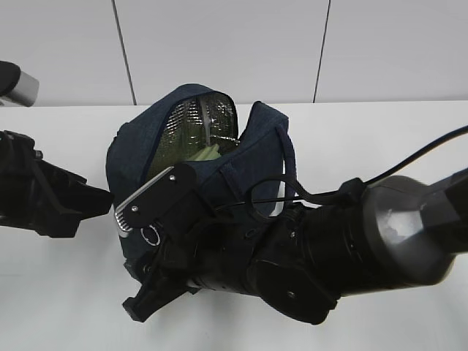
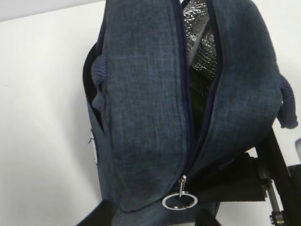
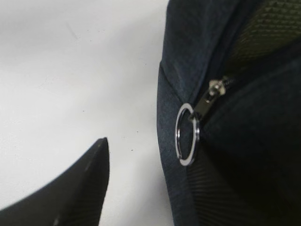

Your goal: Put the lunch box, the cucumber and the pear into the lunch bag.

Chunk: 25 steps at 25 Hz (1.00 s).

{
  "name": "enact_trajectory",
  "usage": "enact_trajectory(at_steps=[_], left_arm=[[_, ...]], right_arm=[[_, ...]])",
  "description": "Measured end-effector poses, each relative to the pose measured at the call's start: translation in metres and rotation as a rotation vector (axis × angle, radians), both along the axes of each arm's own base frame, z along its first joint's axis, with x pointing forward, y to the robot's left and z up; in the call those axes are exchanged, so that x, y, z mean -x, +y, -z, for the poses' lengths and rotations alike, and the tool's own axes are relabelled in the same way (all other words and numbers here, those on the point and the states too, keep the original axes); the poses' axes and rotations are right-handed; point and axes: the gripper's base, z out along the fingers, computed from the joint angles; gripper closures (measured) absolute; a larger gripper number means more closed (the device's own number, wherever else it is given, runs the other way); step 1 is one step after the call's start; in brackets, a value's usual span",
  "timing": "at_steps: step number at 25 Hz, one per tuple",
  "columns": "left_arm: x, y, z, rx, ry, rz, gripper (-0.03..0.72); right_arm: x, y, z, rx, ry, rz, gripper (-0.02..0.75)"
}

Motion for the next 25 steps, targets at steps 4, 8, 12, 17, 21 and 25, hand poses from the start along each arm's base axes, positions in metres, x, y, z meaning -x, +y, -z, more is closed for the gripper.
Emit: enact_trajectory(at_steps=[4,8,12,17,21,25], left_arm=[[0.0,0.0,0.0,0.0,0.0,0.0,0.359],[0.0,0.0,0.0,0.0,0.0,0.0,0.359],[0.0,0.0,0.0,0.0,0.0,0.0,0.359],[0.0,0.0,0.0,0.0,0.0,0.0,0.359],[0.0,0.0,0.0,0.0,0.0,0.0,0.359],[0.0,0.0,0.0,0.0,0.0,0.0,0.359]], right_arm=[[0.0,0.0,0.0,0.014,-0.017,-0.008,0.335],[-0.001,-0.001,0.0,0.027,-0.032,-0.006,0.346],[-0.002,-0.001,-0.003,0.021,-0.053,-0.009,0.347],[-0.003,-0.003,-0.012,0.017,-0.079,0.001,0.35],[-0.002,-0.004,-0.011,0.035,-0.071,0.004,0.402],[-0.002,-0.004,-0.011,0.035,-0.068,0.007,0.461]])
